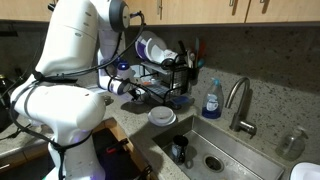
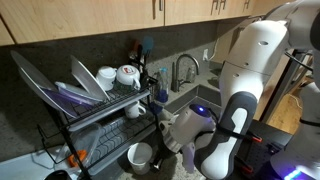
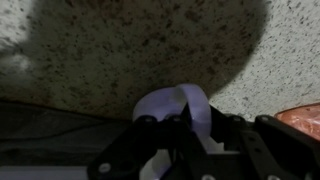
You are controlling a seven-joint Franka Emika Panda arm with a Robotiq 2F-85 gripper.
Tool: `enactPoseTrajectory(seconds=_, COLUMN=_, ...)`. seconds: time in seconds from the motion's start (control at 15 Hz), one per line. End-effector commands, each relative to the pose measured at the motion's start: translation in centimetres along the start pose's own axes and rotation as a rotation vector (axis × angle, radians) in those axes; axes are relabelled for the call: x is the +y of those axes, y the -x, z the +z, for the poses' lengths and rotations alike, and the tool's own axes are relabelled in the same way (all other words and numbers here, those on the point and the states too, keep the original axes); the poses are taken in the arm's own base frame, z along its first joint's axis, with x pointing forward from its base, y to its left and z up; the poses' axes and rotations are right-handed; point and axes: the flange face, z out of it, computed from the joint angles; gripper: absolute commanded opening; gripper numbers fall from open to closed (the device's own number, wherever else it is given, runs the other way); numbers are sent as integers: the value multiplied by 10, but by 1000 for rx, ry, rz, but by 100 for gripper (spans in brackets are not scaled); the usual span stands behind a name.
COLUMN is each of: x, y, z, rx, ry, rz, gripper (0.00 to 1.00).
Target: Pick up the white mug and put it on the bottom shelf of the dishrack
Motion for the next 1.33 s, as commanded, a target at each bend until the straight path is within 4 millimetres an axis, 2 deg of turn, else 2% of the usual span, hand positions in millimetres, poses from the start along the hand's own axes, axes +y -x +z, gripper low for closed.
enactPoseTrajectory(seconds=0.0, x=-10, y=-2, z=-28, rx=-4, ry=-10, rz=8, gripper=3)
enactPoseTrajectory(seconds=0.8, x=-30, y=-31, z=-52, rx=39, ry=-31, rz=1, gripper=3)
enactPoseTrajectory(seconds=1.27, x=-31, y=-49, z=-63, rx=86, ry=-38, rz=15, gripper=3)
